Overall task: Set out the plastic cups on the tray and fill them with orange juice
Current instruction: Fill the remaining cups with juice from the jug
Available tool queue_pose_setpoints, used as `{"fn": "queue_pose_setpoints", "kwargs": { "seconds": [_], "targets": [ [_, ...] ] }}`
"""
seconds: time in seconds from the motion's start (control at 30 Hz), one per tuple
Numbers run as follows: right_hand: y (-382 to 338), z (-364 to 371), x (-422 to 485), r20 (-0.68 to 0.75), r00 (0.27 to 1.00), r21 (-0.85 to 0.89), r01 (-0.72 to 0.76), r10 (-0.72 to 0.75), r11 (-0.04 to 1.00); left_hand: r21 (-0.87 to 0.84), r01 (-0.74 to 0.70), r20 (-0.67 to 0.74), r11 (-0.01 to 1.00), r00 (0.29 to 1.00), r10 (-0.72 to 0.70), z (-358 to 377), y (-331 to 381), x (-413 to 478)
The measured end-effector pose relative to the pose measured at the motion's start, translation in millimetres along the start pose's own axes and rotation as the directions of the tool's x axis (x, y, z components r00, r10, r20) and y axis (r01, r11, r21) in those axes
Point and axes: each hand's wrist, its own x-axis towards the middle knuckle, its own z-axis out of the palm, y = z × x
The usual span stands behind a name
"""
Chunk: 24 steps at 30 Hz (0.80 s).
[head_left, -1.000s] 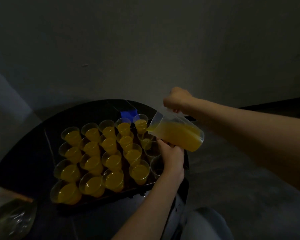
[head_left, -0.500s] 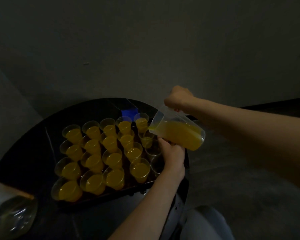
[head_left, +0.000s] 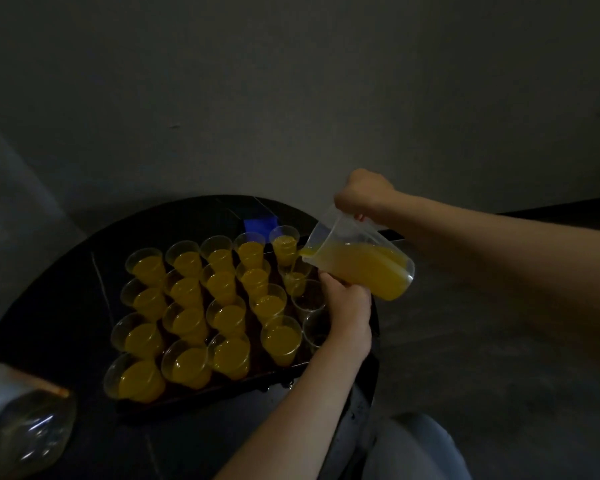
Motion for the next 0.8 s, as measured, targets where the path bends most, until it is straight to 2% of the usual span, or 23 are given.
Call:
{"fn": "queue_pose_setpoints", "kwargs": {
  "seconds": [0.8],
  "targets": [
    [-7.3, 3.7, 2.3, 0.001, 1.0, -0.017, 0.004, -0.004, 1.0, 0.016, 0.012, -0.019, 1.0, 1.0, -0.012, -1.2, -2.0, 1.3]
  ]
}}
